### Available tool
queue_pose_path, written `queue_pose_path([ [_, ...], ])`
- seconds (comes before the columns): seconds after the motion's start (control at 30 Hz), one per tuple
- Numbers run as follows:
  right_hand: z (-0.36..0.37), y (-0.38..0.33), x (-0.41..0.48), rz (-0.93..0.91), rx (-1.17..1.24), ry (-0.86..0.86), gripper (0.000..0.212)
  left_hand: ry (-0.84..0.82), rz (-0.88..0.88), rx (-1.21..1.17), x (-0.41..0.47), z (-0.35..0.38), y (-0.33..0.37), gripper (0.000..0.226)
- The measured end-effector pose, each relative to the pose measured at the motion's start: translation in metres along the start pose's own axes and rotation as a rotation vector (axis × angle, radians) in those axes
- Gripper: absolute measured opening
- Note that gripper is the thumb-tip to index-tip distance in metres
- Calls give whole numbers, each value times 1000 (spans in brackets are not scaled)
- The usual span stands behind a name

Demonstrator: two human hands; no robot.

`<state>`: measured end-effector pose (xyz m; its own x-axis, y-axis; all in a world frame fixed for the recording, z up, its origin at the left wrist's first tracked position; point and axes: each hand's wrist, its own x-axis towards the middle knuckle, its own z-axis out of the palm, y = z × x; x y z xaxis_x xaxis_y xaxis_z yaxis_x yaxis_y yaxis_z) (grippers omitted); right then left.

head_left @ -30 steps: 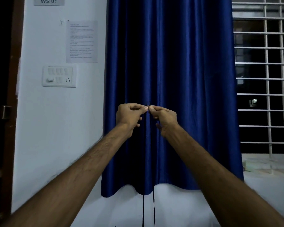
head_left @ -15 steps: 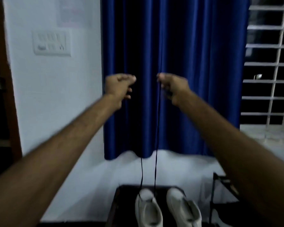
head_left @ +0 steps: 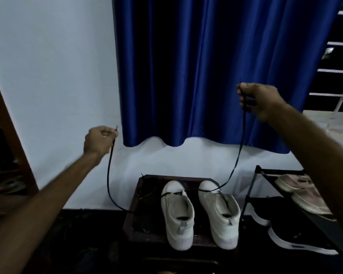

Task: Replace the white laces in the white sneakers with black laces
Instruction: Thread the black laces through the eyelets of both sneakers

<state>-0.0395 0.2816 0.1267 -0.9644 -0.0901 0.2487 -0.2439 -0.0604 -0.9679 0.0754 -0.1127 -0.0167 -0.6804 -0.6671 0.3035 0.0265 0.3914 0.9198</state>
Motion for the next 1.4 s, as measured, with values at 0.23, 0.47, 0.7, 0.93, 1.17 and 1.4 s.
queue_pose_path([
  [0.23,20,112,-20,124,-201,-159,11,-288,139,279,-70,80,-51,15],
  [0.47,62,206,-56,208,-429,-405,12,-513,-33,278,-145,125,-61,49],
  [0.7,85,254,-62,186,-417,-584,9,-478,-3,379,-174,133,-71,32],
  [0.93,84,275,-63,54,-577,-647,12,-423,-28,362,-164,140,-66,27],
  [1.17,81,278,-62,103,-519,-709,17,-283,-87,254,-174,142,-72,15],
  [1.4,84,286,-58,102,-451,-689,7,-231,-340,-89,-172,145,-86,13],
])
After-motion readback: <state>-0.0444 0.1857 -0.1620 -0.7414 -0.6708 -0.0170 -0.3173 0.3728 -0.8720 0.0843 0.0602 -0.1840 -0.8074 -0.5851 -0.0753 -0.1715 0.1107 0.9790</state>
